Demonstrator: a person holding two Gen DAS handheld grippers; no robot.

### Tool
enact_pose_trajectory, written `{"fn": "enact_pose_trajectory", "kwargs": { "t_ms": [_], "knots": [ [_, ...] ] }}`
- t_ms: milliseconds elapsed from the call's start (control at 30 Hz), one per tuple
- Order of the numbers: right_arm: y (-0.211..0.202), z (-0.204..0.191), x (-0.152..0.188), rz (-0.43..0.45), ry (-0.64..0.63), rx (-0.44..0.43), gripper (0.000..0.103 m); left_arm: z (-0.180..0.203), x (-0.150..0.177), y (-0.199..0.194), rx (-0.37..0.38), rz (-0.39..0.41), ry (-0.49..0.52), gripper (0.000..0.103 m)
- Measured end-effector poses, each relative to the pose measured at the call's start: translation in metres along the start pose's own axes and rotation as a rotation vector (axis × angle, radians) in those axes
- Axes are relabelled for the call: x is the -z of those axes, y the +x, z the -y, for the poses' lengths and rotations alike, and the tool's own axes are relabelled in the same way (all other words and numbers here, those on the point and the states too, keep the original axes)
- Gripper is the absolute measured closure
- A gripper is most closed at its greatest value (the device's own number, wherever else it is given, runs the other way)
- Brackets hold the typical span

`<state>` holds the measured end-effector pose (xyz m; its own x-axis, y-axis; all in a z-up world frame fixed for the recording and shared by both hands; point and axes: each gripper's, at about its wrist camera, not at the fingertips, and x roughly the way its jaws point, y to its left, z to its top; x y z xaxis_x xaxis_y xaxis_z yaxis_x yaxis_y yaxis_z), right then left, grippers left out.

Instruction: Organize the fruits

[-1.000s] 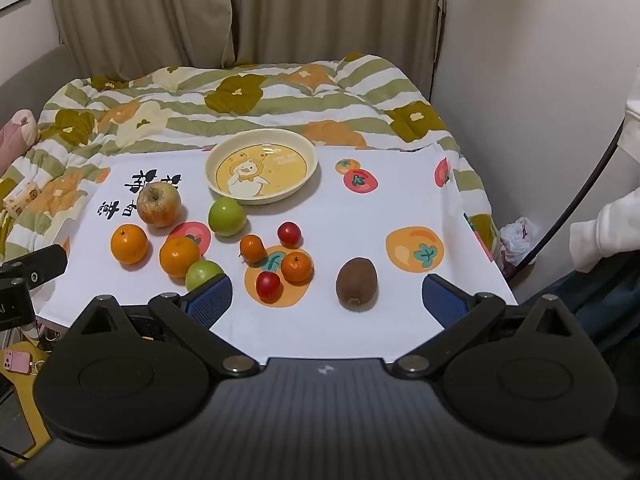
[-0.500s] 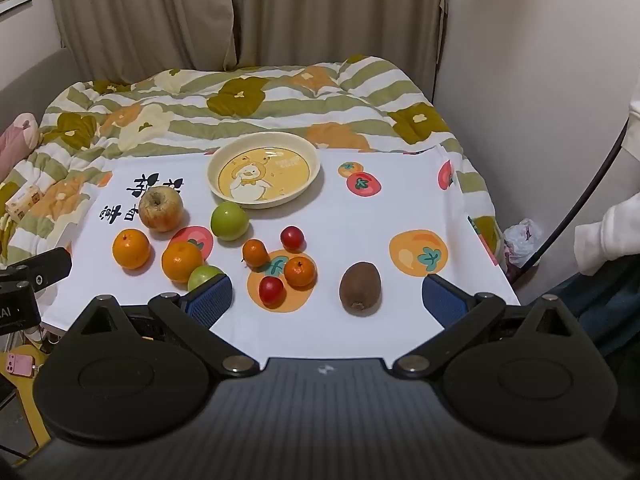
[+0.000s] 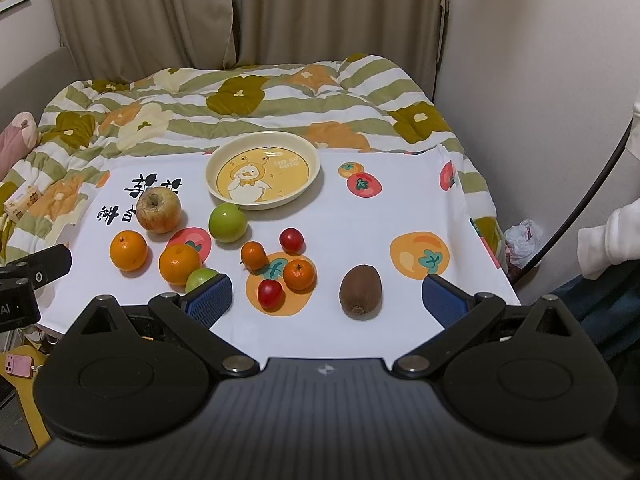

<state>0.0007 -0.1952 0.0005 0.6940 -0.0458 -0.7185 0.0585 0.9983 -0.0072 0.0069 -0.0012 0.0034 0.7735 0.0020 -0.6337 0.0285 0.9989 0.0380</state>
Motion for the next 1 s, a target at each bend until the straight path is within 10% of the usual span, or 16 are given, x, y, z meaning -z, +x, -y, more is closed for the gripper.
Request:
{"fn": "enact_pose_trajectory", "kwargs": {
  "t_ms": [1000],
  "knots": [
    [0.009,-0.001,-0.003,-0.009,0.003,-0.004,0.000,-0.010,-0.003,0.011,-0.004,-0.004,0.000,0.000]
  ]
}}
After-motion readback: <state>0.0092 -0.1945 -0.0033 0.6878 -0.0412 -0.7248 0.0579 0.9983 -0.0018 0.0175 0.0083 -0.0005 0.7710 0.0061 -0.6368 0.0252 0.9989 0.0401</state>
